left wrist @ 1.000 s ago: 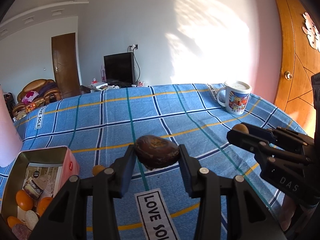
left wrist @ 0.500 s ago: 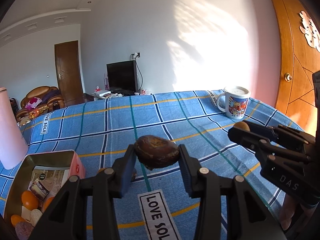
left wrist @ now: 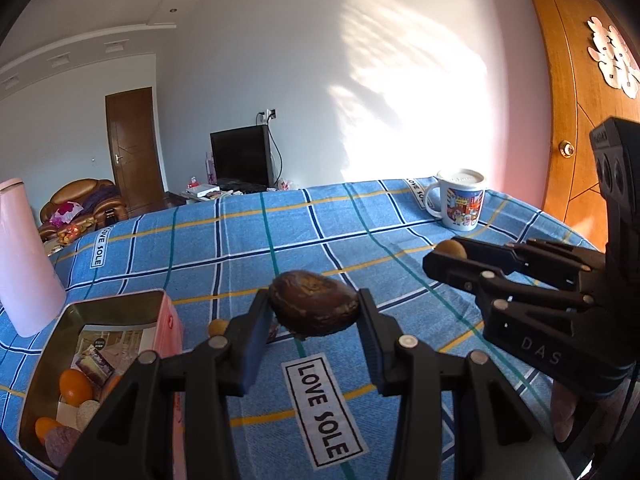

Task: Organize fruits
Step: 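Carry the brown fruit with the left tool toward the tin while the right tool carries the yellow fruit, then open the left tool to drop the brown fruit into the tin while the right tool drops its yellow fruit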

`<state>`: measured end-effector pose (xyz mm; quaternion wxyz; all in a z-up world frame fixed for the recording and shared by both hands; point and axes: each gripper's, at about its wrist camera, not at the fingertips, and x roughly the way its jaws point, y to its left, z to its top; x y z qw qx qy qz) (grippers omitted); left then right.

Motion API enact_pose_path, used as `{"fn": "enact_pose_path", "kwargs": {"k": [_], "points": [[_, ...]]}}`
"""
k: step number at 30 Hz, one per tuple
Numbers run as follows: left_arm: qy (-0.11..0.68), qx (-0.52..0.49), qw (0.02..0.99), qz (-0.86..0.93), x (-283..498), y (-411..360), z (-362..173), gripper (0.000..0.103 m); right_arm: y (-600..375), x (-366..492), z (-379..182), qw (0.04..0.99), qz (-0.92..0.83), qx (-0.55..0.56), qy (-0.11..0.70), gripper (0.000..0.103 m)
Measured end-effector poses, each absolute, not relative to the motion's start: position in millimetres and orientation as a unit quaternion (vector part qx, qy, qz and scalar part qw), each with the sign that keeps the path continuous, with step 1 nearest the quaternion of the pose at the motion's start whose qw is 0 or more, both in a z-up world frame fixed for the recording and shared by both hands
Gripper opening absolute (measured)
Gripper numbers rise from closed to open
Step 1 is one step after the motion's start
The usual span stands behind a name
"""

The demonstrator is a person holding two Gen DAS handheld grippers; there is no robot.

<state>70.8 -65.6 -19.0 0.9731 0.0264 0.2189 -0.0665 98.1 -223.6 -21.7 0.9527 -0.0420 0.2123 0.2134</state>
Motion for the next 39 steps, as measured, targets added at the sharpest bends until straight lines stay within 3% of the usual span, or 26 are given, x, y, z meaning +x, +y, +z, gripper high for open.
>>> {"fn": "enact_pose_path", "kwargs": {"k": [16, 32, 34, 37, 39], "points": [[0.277, -0.011, 0.957, 0.086, 43.1, 94.3, -20.0, 0.044, -77.2, 97.1, -8.0, 0.892, 0.369, -0.082, 0.249, 0.028], [0.335, -0.024, 0.937, 0.095, 50.9, 123.7, -49.6, 0.045, 11.8, 116.1, -44.3, 0.851, 0.406, -0.126, 0.309, 0.028], [0.333, -0.031, 0.938, 0.092, 49.6, 124.7, -47.9, 0.048, 10.6, 117.2, -47.4, 0.845, 0.411, -0.123, 0.319, 0.029], [0.326, -0.043, 0.941, 0.081, 46.8, 122.9, -44.7, 0.061, 1.0, 116.1, -42.8, 0.851, 0.408, -0.112, 0.312, 0.036], [0.317, -0.042, 0.944, 0.087, 44.7, 118.5, -40.8, 0.077, -15.9, 115.3, -35.8, 0.858, 0.403, -0.094, 0.304, 0.048]]}}
